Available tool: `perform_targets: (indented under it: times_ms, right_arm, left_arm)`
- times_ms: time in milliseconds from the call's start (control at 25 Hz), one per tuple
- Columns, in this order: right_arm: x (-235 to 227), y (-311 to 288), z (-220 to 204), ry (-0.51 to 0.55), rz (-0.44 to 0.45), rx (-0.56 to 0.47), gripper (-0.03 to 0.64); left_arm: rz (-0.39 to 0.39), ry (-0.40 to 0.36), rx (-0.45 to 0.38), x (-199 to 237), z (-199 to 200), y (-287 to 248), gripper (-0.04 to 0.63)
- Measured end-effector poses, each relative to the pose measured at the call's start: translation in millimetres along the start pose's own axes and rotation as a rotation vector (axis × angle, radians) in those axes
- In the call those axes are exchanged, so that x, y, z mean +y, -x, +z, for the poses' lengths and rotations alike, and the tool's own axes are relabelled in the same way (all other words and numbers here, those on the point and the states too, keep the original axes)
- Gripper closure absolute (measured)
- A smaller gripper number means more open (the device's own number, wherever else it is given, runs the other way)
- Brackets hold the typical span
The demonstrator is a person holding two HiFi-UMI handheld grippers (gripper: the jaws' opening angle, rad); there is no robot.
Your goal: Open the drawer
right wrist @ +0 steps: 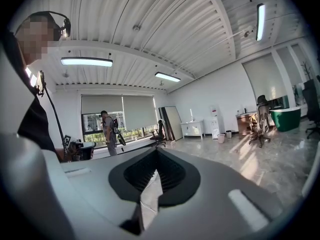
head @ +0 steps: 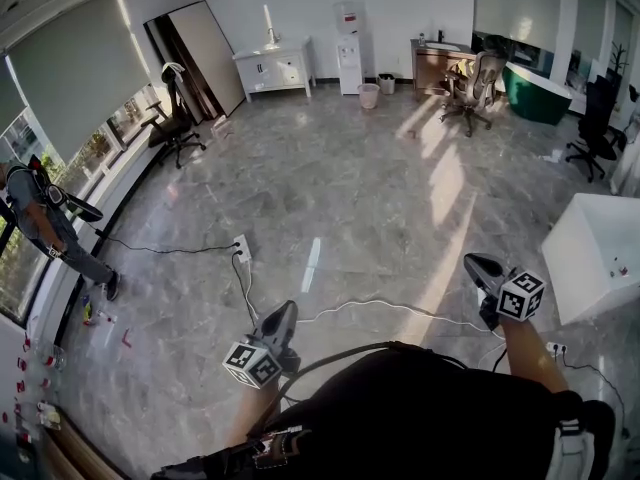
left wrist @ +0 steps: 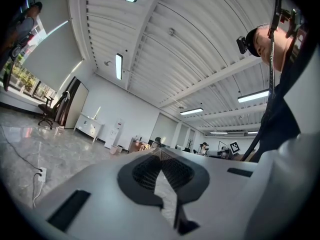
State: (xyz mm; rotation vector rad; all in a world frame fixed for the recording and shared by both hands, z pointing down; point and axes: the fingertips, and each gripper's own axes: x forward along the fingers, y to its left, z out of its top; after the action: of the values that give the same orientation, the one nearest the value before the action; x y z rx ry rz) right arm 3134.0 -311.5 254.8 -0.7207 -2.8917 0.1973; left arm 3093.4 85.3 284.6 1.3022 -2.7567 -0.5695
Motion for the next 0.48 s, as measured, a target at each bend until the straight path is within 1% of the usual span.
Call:
perform_targets:
  times_ms: [280, 480]
  right_arm:
    - [32.2, -47.1, -9.2, 0.01, 0.037, 0.029, 0.615]
    - [35.9, -80.9, -4.4, 0.017, 0.06, 0.036, 0.615]
  left_arm:
    - [0.043, 0.013, -0.014, 41.9, 5.5, 39.3, 0.595]
    - [0.08, 0.015, -0.008, 58.3, 10.5, 50.5, 0.595]
